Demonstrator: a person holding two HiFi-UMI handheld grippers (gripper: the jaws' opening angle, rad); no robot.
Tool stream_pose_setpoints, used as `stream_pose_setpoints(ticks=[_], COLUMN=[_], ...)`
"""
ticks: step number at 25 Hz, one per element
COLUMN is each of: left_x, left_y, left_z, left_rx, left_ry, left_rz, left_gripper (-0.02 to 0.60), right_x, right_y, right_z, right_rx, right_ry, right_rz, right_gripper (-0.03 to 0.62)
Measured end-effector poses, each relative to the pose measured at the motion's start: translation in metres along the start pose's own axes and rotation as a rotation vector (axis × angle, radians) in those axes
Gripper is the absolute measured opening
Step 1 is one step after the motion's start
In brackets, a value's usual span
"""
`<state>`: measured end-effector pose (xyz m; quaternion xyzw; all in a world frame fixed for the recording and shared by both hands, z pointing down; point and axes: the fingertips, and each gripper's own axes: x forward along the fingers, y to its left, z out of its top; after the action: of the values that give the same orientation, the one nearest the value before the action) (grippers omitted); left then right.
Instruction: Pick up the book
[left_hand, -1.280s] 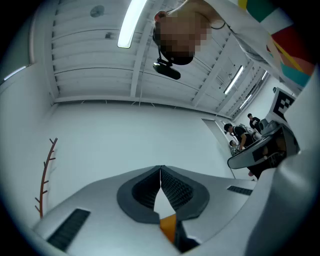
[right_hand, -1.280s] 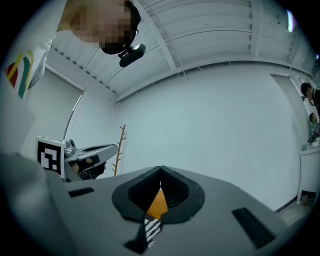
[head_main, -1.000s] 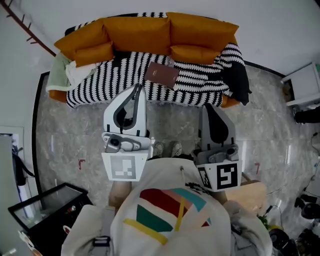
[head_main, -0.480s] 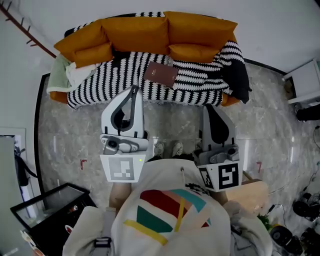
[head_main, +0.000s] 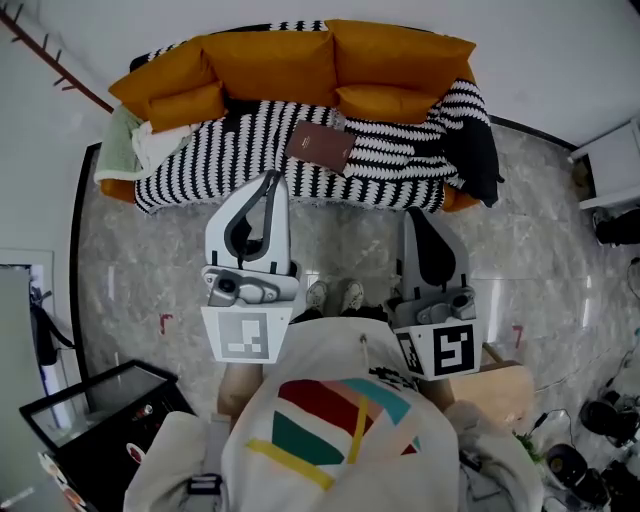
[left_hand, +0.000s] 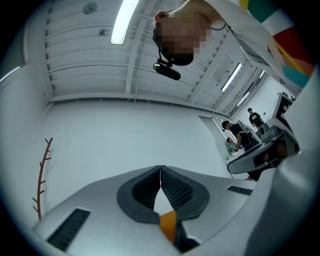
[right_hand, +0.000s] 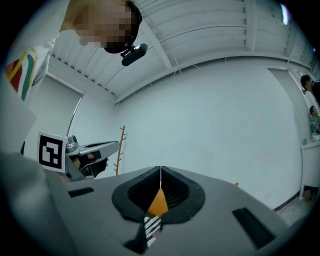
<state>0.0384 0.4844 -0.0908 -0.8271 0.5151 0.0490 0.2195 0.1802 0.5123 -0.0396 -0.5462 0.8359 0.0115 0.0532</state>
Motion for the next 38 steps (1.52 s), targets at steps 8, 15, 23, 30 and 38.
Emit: stream_pose_setpoints(ticks=[8, 15, 23, 30, 38], left_x=[0.012, 0.018, 0.035, 0.07, 0.132], left_y=[-0.018, -0.037, -0.048, -0.033, 0.033], left_z=[-0.007, -0.014, -0.019, -0.072, -0.126], left_rx=[0.017, 0.053, 0.03, 0.128, 0.124], left_ry=[0.005, 0.009, 0.051, 0.177, 0.229], left_rz=[0.013, 0.013, -0.005, -0.062, -0.088], left_gripper=[0.008, 0.008, 0.008, 0.008, 0.008], right_x=[-0.004, -0.006, 0.001, 0.043, 0.136], right_y=[-0.027, -0.042, -0.047, -0.054, -0.056], right_z=[-0.004, -0.008, -0.019, -0.027, -0.031], right_rx=[0.003, 0.019, 0.021, -0.011, -0.039], right_ry=[0.006, 0.003, 0.043, 0.059, 0.067], right_rz=[0.001, 0.025, 0.049, 0.023, -0.014], right_gripper=[0.014, 0.014, 0.014, 0.014, 0.014])
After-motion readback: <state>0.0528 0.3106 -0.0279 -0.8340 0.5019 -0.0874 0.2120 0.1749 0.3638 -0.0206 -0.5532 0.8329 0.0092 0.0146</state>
